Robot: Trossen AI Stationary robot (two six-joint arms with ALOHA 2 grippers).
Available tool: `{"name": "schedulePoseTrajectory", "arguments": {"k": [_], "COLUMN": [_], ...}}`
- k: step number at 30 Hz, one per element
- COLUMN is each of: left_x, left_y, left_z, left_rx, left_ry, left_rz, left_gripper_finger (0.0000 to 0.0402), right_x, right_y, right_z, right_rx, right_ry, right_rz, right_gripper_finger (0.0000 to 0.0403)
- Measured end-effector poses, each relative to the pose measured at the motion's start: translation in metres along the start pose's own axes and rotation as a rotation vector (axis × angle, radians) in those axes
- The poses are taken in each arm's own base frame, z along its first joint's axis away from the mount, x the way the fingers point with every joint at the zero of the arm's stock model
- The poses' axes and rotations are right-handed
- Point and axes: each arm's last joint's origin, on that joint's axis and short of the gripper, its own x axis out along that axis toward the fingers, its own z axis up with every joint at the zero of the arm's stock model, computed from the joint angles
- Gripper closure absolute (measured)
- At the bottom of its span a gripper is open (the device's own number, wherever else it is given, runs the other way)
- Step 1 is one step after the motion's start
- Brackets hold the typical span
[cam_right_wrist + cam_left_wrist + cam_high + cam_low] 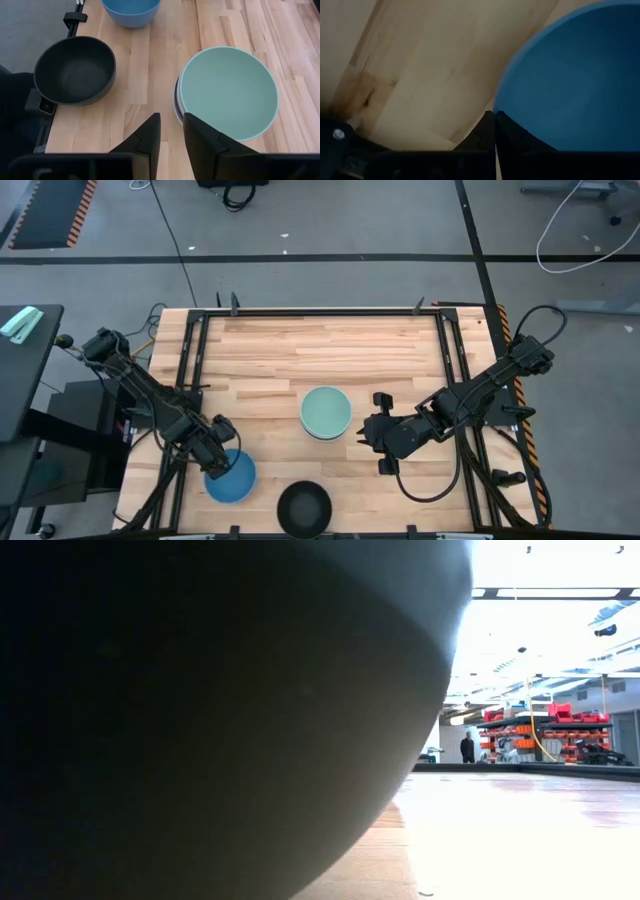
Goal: Nest bowls inside each other
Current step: Stack the blue bowl on top of the green bowl
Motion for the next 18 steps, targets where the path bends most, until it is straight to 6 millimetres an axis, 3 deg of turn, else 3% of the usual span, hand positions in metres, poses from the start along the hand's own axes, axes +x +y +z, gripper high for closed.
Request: {"name": "schedulePoseTrajectory", "arguments": {"k": [7,18], "left_x": [-0.005,-0.044], "left_y": [0.007,0.023], "left_z": [0.020,0.063], "left_rx": [0.037,0.091], "left_ry": [-0.029,-0.210], "left_rz": [-0.012,-0.078], "left_gripper_finger": [0.0399,0.0401], "right_x": [0.000,-0.006], "right_y": [0.000,0.011], "right_z": [0.000,-0.008], "right_rx": [0.000,-0.075], "right_ry": [0.000,0.025], "right_rz": [0.000,0.019], "right_gripper_finger": [0.0311,0.0311]}}
